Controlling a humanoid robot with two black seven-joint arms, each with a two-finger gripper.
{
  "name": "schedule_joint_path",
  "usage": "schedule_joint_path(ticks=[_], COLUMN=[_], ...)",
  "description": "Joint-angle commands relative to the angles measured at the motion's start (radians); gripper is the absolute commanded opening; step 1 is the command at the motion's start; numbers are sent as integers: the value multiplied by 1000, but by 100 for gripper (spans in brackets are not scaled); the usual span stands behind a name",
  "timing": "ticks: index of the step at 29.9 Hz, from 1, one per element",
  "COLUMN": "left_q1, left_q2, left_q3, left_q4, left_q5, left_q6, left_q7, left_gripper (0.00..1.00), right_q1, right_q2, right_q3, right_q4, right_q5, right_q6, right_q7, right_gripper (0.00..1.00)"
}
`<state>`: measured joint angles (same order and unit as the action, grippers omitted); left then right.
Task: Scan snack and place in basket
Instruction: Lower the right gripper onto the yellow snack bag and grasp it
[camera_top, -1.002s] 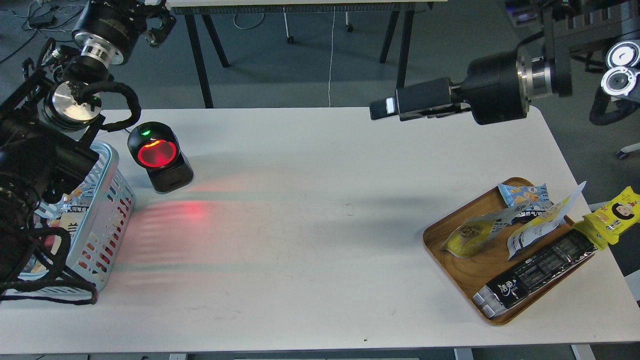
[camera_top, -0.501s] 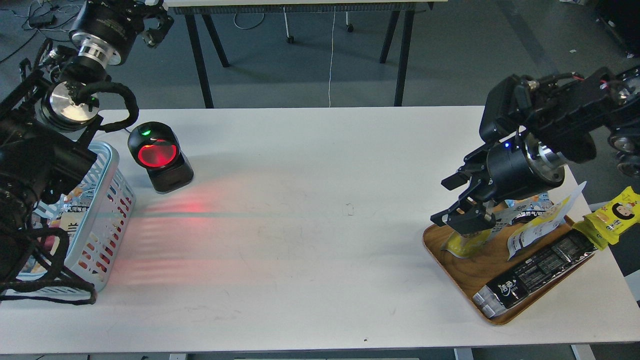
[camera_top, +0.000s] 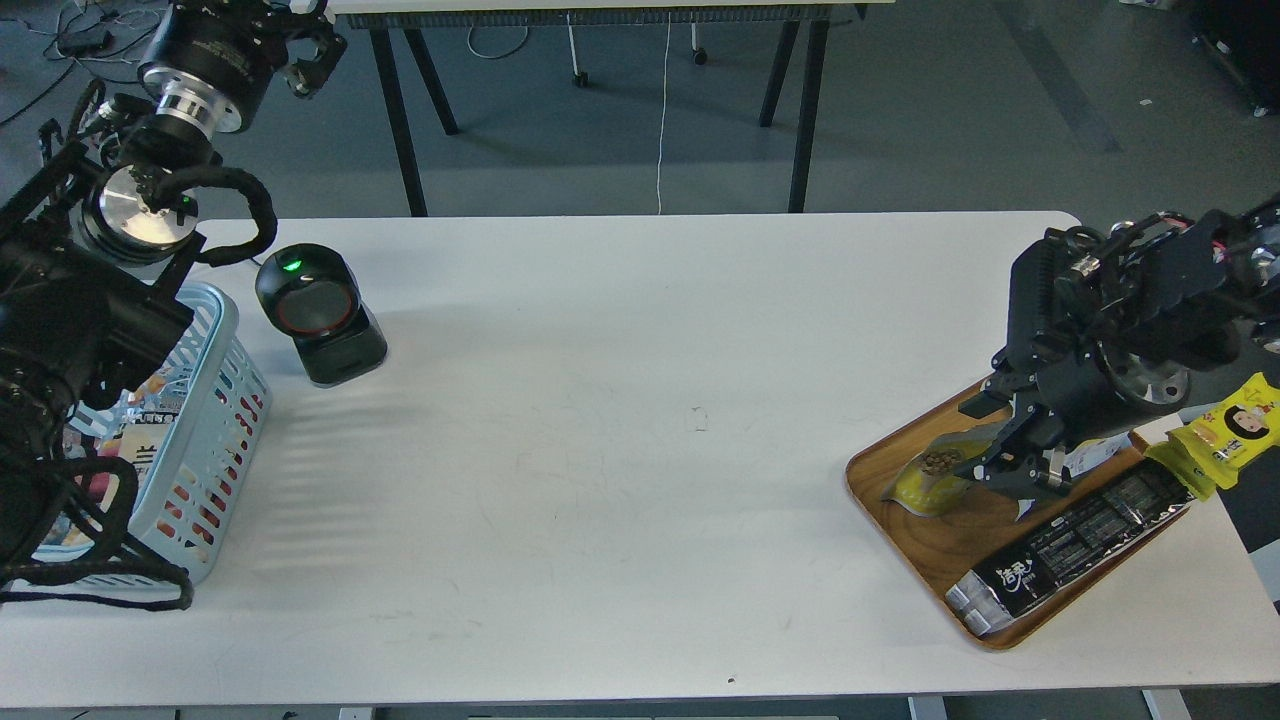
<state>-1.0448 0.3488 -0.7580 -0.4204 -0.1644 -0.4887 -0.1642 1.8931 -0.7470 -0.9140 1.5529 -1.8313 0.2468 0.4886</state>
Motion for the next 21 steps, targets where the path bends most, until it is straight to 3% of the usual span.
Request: schedule_joint_path(ticks=[1,9,16,21], left_q1=[0,0,2,3], left_q2=[1,2,2,2], left_q3=[0,-1,-3,-3], left_q4=[0,8,8,8], left_q5=[0,2,2,2], left_q6=[0,0,0,0], left_q7=[2,-3,-8,-8], left_gripper=[100,100,100,100], right_q1=[-9,-31,-63,-80], right_q2=[6,0,3,6], right_q3=[4,3,6,15], right_q4=[-30,-40,-82,-102], right_q5=[4,-3,-3,6], right_q6=[0,0,0,-6], right_q7=[0,0,0,0], right_gripper=[45,31,29,20])
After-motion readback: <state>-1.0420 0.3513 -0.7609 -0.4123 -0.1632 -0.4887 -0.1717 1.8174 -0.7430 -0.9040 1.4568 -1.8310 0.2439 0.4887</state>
